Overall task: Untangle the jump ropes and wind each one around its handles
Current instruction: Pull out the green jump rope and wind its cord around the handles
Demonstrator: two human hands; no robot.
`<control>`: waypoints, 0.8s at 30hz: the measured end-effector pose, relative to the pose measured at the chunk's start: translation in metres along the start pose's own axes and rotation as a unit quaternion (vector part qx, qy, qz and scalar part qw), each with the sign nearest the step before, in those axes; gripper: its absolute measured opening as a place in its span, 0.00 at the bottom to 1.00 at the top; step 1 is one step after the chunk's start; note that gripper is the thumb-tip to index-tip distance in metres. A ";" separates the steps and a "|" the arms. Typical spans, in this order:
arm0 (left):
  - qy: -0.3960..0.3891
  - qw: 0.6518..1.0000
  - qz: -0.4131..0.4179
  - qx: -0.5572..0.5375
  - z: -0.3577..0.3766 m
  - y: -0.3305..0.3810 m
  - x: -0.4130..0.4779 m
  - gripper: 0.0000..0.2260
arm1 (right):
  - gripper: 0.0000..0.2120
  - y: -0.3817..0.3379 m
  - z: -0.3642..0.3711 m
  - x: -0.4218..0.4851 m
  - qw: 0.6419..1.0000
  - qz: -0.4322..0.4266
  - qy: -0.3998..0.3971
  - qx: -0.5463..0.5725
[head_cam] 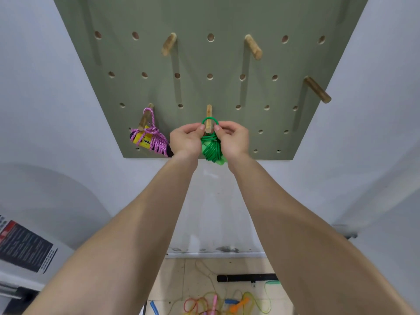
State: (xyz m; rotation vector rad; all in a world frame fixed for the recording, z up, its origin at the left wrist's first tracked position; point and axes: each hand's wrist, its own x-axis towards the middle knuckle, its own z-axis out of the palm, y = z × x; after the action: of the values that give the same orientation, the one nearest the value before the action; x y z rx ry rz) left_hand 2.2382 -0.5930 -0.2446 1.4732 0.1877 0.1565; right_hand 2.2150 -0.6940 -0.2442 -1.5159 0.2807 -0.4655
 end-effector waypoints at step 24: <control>-0.106 0.852 0.163 0.487 -0.064 0.032 -0.009 0.21 | 0.24 -0.021 -0.019 -0.017 0.897 -0.032 -0.072 -0.435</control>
State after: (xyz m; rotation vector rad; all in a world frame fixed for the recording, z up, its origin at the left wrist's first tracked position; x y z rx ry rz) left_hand 2.2152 -0.5296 -0.2177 2.5250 -0.2114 0.1796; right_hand 2.1888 -0.7033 -0.2260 -2.4312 0.3443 -0.2752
